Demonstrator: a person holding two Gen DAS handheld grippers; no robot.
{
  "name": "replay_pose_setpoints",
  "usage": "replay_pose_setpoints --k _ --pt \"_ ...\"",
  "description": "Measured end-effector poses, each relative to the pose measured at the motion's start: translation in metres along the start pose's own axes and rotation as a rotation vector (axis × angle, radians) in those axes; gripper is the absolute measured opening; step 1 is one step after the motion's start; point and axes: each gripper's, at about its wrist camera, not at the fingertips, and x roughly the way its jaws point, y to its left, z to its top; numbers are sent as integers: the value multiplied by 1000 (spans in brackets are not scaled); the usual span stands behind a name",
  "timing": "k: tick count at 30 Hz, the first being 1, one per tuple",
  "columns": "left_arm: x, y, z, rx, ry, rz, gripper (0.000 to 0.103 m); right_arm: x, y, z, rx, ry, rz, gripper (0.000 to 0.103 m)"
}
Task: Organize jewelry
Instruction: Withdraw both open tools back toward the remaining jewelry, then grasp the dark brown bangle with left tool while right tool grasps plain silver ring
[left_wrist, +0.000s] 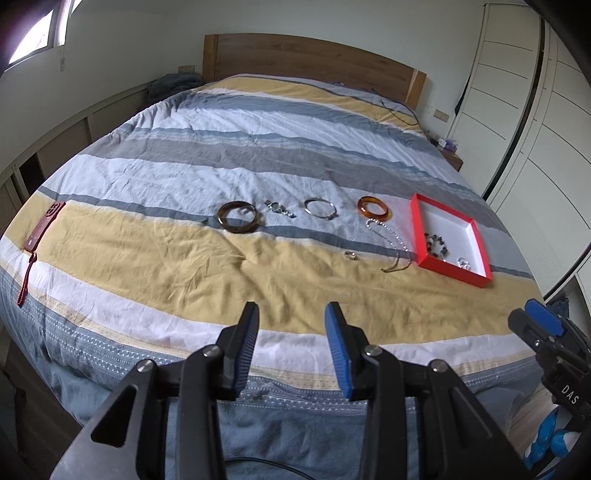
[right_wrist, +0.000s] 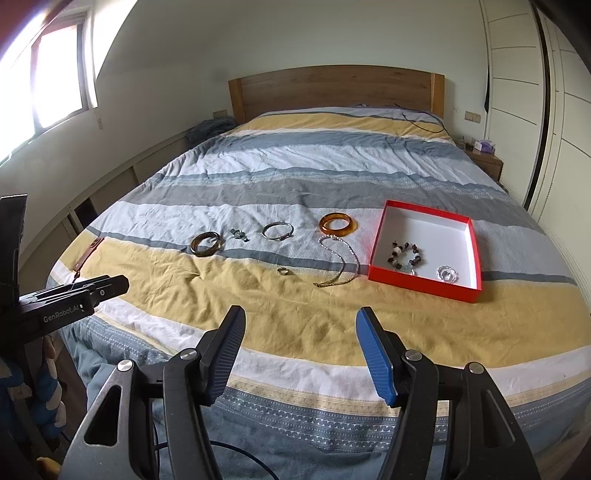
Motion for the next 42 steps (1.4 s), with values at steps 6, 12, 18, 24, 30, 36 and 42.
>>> replay_pose_setpoints --k 6,12,18,24,30,36,42 --pt "16 13 -3 -25 30 28 35 16 -12 -6 27 18 13 62" --pt "32 29 -4 -64 52 44 35 37 -25 -11 58 55 28 62" --pt "53 36 -6 -76 85 57 35 61 -34 -15 83 99 39 62" --pt "72 38 -9 -74 117 63 35 82 -38 -19 98 136 48 61" --pt "92 48 -10 -87 147 69 35 102 -38 -20 97 170 63 57" --pt "115 64 -12 -115 189 85 35 125 -33 -19 87 208 79 55" --pt "139 83 3 -166 202 89 35 155 -25 -12 66 251 100 54"
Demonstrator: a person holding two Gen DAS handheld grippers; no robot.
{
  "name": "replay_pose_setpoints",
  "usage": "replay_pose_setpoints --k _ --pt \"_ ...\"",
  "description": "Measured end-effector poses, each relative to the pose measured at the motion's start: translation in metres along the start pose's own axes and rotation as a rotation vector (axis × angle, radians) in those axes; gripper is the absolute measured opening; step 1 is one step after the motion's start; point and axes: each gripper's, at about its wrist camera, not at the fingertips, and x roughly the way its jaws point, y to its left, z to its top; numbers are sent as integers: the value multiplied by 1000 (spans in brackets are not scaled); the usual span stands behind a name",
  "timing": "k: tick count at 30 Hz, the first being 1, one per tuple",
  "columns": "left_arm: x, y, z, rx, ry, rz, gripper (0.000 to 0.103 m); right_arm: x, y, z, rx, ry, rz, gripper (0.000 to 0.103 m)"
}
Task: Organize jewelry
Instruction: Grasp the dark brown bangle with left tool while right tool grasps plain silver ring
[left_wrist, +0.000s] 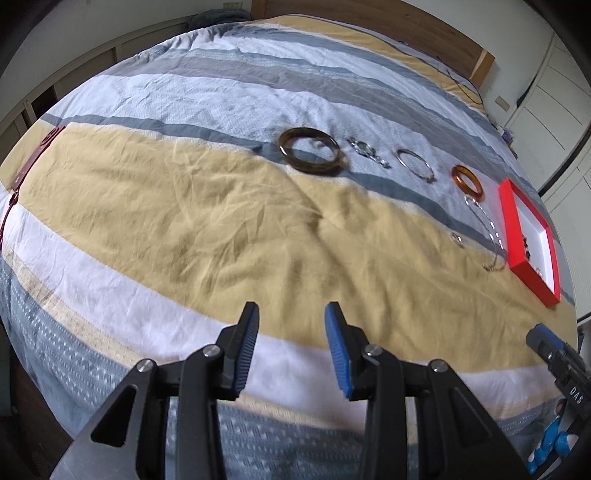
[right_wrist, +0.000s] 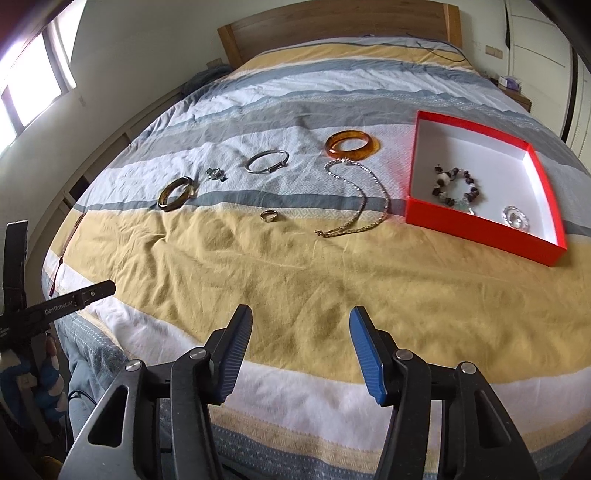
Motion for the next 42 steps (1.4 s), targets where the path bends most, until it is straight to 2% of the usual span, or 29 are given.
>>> replay_pose_setpoints --k 9,18,23,35,39,42 --pt "25 13 75 -84 -48 -43 35 49 13 38 -42 49 44 52" --pt "72 9 128 -102 -43 -13 35 101 26 74 -75 81 84 45" --pt "97 12 138 -120 -19 7 35 124 26 82 -71 104 103 37" --pt "130 13 139 -128 19 22 33 149 24 89 -51 118 132 33" --pt "134 9 142 -101 21 34 25 154 22 88 -41 123 135 32" --pt "135 3 143 -57 19 55 14 155 21 88 -48 125 128 21"
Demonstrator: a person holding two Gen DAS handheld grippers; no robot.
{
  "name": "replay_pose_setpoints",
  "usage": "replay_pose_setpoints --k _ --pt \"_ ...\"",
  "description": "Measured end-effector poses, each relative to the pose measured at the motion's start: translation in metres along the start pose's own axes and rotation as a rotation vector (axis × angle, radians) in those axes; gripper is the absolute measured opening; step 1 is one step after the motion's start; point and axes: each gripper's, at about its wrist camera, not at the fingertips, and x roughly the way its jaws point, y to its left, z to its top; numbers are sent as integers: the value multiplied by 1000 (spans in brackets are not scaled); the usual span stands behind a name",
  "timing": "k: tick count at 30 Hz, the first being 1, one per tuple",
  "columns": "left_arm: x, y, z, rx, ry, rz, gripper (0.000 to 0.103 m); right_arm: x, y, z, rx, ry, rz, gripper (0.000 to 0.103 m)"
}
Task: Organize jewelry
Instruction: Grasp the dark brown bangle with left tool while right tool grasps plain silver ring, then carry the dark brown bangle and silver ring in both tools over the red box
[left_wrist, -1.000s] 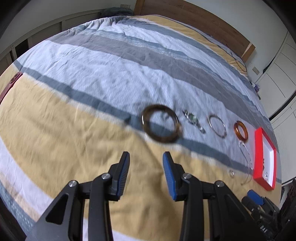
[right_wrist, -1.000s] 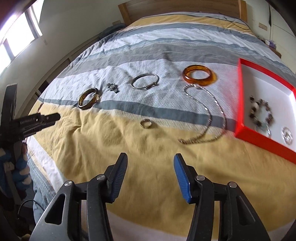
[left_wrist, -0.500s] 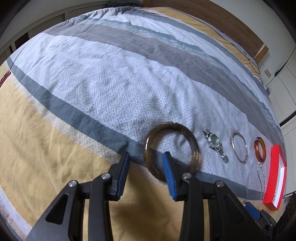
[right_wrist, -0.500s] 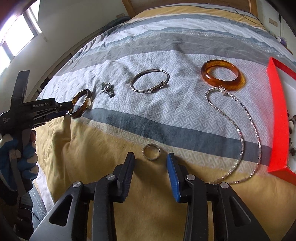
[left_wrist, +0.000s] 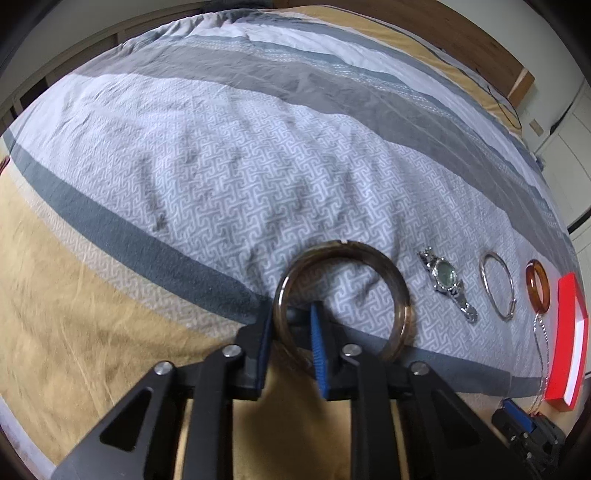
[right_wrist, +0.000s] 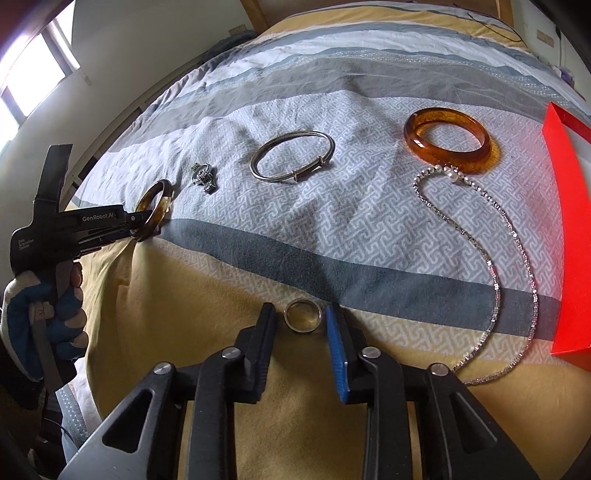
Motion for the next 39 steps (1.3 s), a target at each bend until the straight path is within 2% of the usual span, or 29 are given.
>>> replay_pose_setpoints --k 3,12,25,39 --pt "-3 -8 -4 51 -6 24 8 -1 -2 1 -1 4 5 21" --pt "-30 -9 -14 62 -23 33 7 -25 6 -9 -23 -10 -13 20" --pt "-102 -5 -47 92 -84 -5 7 -85 35 -34 -56 -74 -36 20" --pt "-158 -1 -97 105 -121 -51 7 -151 50 -82 -61 -152 -60 20"
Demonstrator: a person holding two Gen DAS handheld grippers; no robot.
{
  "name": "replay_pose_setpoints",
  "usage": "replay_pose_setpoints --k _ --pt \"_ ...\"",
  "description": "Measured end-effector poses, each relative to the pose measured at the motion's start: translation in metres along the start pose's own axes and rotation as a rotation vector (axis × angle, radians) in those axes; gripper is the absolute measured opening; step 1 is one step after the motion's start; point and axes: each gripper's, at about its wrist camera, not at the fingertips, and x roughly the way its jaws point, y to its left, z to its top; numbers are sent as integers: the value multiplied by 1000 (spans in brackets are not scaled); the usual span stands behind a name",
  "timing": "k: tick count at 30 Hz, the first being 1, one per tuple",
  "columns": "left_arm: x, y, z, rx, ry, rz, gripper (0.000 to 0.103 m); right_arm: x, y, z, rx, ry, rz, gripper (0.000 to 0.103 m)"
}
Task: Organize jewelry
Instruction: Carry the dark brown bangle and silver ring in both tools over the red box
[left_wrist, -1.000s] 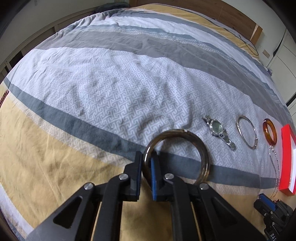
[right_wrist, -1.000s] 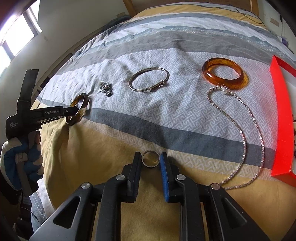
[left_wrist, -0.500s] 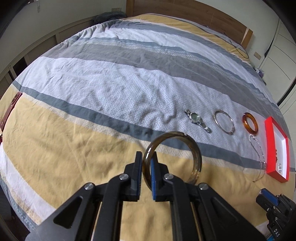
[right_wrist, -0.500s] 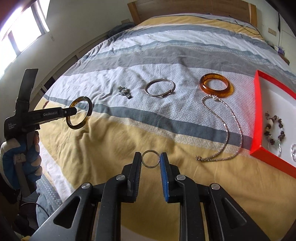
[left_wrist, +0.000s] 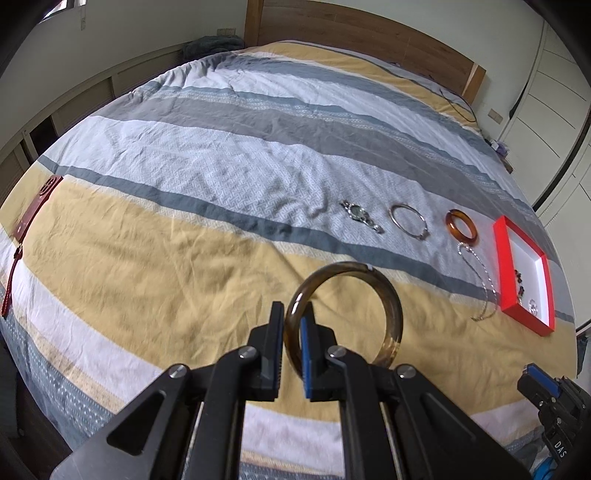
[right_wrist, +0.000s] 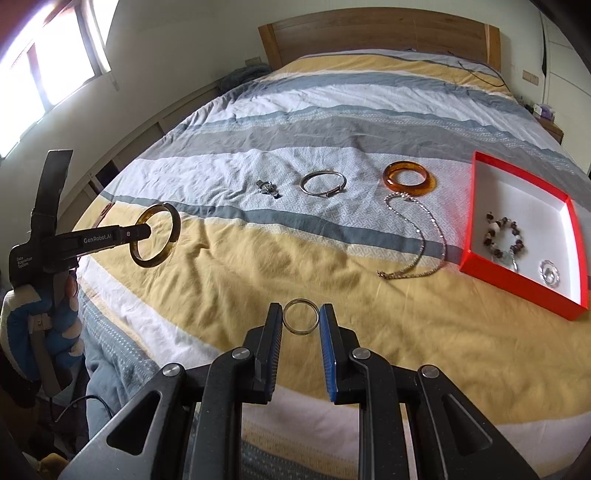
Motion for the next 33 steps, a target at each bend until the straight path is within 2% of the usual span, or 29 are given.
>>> replay_pose_setpoints --k 9,19,28,33 --pt "-20 -24 -29 39 9 -37 7 -41 -17 -28 34 -49 -27 20" --pt "-32 -65 -37 101 16 -70 8 -76 -52 -49 107 -113 -59 20" --pt "-21 -123 -33 181 48 -110 8 -86 -91 -52 160 -140 -79 20" --pt "-8 -169 -21 243 63 -151 8 -87 -125 -44 190 -149 -108 20"
